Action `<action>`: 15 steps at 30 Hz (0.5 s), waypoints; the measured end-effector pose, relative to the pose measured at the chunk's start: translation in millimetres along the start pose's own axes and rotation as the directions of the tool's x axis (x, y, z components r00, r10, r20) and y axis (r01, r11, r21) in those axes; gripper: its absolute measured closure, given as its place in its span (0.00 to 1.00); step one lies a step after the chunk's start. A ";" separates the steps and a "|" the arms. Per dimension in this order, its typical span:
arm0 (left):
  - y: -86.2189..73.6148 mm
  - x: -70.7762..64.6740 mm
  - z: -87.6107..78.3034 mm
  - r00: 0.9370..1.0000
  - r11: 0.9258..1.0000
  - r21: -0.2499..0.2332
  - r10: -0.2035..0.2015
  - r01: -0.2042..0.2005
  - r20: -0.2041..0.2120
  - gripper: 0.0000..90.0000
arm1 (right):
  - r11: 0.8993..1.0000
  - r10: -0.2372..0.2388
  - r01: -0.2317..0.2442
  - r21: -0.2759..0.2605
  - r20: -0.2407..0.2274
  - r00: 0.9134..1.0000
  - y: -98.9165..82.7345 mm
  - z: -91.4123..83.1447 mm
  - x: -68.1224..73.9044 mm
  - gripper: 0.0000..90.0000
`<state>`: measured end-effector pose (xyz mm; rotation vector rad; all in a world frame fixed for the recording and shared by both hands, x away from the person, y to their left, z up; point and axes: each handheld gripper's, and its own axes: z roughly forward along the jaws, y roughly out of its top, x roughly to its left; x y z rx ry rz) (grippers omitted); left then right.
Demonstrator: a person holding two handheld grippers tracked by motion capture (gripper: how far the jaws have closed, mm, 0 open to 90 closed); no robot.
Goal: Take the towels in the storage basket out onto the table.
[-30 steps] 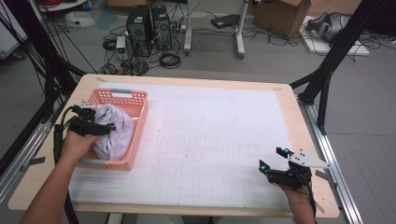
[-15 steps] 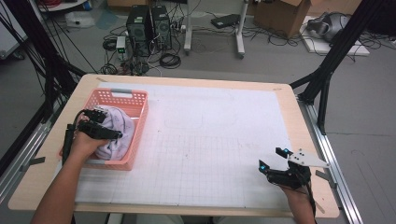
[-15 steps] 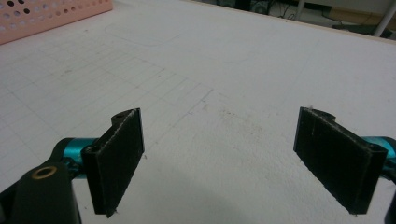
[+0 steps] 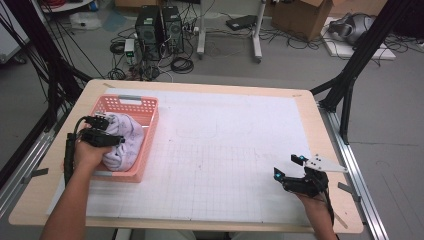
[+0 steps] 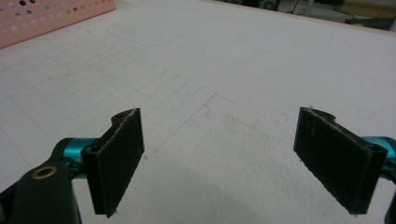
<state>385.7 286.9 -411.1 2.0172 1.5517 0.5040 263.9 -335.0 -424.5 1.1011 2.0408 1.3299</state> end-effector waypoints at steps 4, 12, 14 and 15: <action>-0.4 5.5 -10.7 0.997 0.994 -0.098 -0.051 0.055 0.051 0.61 | 1.000 0.003 -0.003 -0.001 0.003 1.000 1.7 0.1 2.5 0.16; -3.9 9.1 -37.6 0.993 0.931 -0.353 -0.062 0.093 0.099 0.61 | 1.000 -0.002 0.002 -0.009 0.005 1.000 0.5 -3.5 4.2 0.16; -4.6 10.4 -44.5 0.993 0.907 -0.409 -0.064 0.101 0.103 0.61 | 1.000 -0.003 0.003 -0.009 0.004 1.000 0.4 -3.3 4.1 0.16; -5.0 11.1 -47.6 0.992 0.893 -0.439 -0.062 0.105 0.111 0.61 | 1.000 -0.005 0.006 -0.008 0.005 1.000 0.4 -3.6 4.0 0.16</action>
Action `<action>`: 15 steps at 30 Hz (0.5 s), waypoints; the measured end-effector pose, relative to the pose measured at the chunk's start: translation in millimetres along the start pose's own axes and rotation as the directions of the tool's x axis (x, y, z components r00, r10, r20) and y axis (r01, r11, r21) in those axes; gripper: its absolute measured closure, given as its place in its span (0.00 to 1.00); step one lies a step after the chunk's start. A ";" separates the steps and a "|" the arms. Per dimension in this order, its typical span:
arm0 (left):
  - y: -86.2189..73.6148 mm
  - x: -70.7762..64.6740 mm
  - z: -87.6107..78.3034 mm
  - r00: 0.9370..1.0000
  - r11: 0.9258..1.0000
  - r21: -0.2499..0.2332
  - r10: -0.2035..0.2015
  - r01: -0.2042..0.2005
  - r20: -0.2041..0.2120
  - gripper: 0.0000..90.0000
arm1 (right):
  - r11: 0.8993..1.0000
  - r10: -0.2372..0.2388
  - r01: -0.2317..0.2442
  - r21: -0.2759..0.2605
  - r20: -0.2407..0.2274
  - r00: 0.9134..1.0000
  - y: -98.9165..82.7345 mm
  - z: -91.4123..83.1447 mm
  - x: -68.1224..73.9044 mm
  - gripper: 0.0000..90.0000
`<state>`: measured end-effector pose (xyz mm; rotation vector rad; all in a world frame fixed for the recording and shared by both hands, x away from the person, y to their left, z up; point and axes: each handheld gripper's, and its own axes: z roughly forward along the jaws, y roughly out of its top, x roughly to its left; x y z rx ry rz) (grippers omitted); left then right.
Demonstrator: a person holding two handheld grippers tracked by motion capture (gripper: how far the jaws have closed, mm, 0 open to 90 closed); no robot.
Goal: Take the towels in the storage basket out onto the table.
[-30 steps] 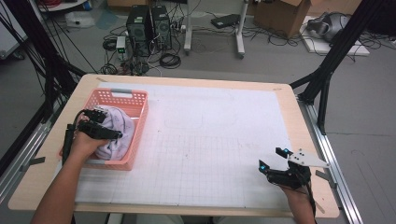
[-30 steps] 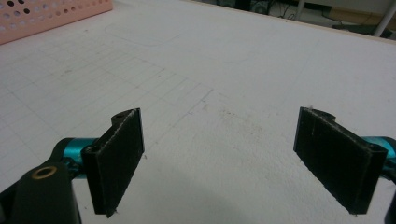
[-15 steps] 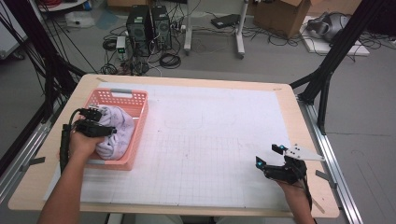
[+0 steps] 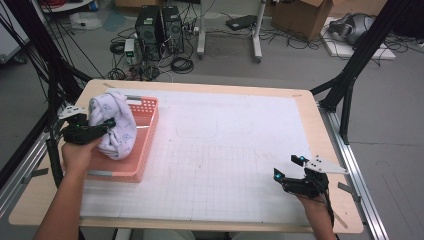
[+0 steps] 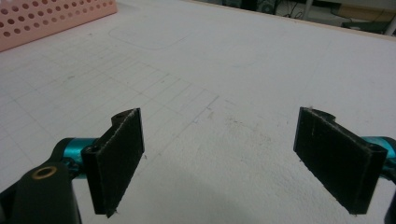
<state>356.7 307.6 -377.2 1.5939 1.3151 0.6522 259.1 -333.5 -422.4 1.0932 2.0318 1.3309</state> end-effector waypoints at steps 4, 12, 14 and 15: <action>3.3 0.3 -11.3 0.999 0.996 -0.092 -0.001 0.005 0.041 0.61 | 1.000 0.003 -0.003 -0.003 0.001 1.000 0.5 -1.0 0.0 0.16; 6.9 -7.0 -31.1 0.990 0.964 -0.264 0.036 0.002 0.138 0.61 | 1.000 0.001 -0.001 -0.005 -0.004 1.000 0.9 -0.2 1.0 0.16; 8.0 -11.0 -34.7 0.984 0.955 -0.296 0.052 0.001 0.169 0.61 | 1.000 0.000 0.000 -0.006 -0.005 1.000 1.1 0.0 1.6 0.16; 8.5 -13.5 -36.1 0.981 0.951 -0.308 0.059 0.001 0.183 0.61 | 1.000 0.000 0.000 -0.003 -0.004 1.000 1.1 -0.1 1.9 0.16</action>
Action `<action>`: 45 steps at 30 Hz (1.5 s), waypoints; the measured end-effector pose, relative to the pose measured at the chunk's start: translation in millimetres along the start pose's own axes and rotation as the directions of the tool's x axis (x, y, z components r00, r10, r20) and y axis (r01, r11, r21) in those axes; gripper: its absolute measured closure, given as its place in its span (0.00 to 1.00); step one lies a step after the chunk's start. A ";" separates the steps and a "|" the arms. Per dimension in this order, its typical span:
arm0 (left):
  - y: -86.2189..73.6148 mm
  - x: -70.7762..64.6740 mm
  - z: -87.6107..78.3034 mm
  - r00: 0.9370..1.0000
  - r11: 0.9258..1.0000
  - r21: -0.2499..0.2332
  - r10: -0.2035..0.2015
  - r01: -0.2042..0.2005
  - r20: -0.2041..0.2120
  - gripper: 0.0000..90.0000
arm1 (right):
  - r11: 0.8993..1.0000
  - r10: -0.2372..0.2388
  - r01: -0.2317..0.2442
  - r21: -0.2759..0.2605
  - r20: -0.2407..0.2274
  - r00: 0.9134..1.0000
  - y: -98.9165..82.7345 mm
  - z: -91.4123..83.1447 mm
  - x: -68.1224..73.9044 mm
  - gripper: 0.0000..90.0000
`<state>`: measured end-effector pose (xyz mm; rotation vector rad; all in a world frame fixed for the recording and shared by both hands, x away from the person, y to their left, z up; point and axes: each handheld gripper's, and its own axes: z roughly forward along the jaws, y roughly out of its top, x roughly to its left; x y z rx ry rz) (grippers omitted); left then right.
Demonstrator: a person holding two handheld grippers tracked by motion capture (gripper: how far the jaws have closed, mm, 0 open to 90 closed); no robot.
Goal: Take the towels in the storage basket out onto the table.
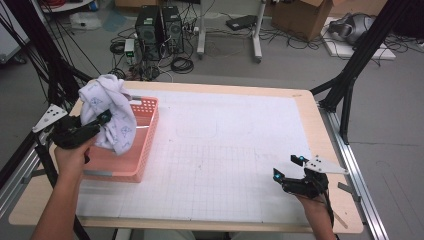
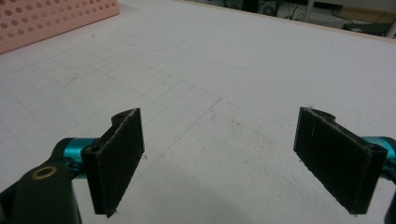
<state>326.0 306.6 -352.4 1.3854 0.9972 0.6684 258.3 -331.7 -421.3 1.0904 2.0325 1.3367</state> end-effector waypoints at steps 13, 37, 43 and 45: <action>15.0 -40.9 7.5 0.980 0.995 -0.089 0.062 -0.046 0.188 0.60 | 1.000 -0.002 0.002 -0.003 -0.008 1.000 0.9 0.5 1.8 0.16; -12.9 -151.2 66.2 0.877 0.993 -0.059 0.114 -0.098 0.467 0.60 | 1.000 -0.006 0.006 -0.004 -0.011 1.000 1.1 -0.9 0.1 0.16; -29.9 -170.9 82.4 0.858 0.993 -0.020 0.113 -0.120 0.501 0.60 | 1.000 -0.004 0.004 -0.005 -0.010 1.000 0.5 -1.3 -1.0 0.16; -35.6 -177.3 87.7 0.853 0.991 -0.004 0.117 -0.134 0.508 0.60 | 1.000 -0.007 0.007 -0.006 -0.009 1.000 0.5 -1.1 -1.2 0.16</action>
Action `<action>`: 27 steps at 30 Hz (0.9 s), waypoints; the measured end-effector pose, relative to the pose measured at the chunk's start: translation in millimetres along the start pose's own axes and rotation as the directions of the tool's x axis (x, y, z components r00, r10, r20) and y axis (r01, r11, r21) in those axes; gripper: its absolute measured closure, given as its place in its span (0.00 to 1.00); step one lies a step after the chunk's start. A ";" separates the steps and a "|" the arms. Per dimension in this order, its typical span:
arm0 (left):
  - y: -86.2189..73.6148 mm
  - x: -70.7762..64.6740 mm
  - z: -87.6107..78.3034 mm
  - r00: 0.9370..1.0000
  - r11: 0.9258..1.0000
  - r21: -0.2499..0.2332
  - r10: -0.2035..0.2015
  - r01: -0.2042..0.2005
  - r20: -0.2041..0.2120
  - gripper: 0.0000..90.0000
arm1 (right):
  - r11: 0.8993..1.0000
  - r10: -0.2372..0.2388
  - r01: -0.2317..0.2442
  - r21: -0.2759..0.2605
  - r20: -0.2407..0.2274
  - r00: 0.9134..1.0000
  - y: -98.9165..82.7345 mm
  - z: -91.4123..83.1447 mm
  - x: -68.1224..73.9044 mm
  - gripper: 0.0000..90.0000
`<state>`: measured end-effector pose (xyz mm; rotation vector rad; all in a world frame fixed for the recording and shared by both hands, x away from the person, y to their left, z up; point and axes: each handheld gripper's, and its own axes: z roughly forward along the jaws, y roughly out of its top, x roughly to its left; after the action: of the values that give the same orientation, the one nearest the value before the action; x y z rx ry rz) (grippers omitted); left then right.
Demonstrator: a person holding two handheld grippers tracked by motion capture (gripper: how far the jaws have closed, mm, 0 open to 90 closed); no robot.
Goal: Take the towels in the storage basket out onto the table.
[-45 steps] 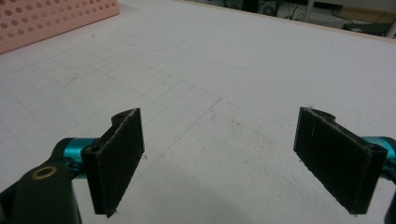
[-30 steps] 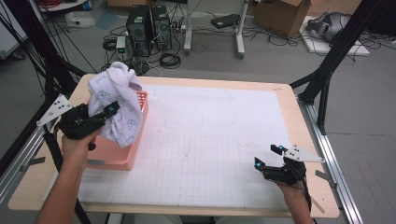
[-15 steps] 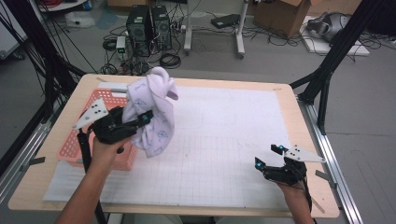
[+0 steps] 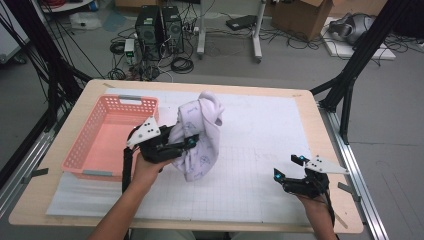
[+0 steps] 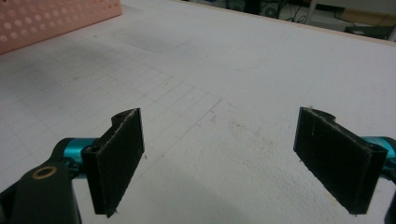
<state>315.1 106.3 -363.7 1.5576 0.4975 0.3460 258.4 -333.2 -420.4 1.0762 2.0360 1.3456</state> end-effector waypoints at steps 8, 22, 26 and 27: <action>-29.2 -5.4 29.8 1.000 0.996 0.089 -0.031 0.031 0.002 0.59 | 1.000 -0.005 0.005 0.002 0.002 1.000 -0.5 0.1 -1.2 0.16; -68.7 0.7 63.1 0.985 0.940 0.314 -0.090 0.133 -0.147 0.58 | 1.000 0.004 -0.004 0.017 0.001 1.000 -2.1 1.0 -4.0 0.16; -70.3 4.8 62.7 0.976 0.922 0.341 -0.130 0.184 -0.175 0.48 | 1.000 0.001 -0.001 0.017 0.003 1.000 -2.4 1.2 -3.9 0.16; -68.7 5.2 60.9 0.975 0.922 0.338 -0.131 0.187 -0.182 0.43 | 1.000 -0.003 0.003 0.017 0.002 1.000 -2.5 1.0 -4.1 0.16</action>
<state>343.6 56.8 -435.7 1.8316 0.8413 0.2629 260.6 -336.5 -423.2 1.0816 2.0499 1.3274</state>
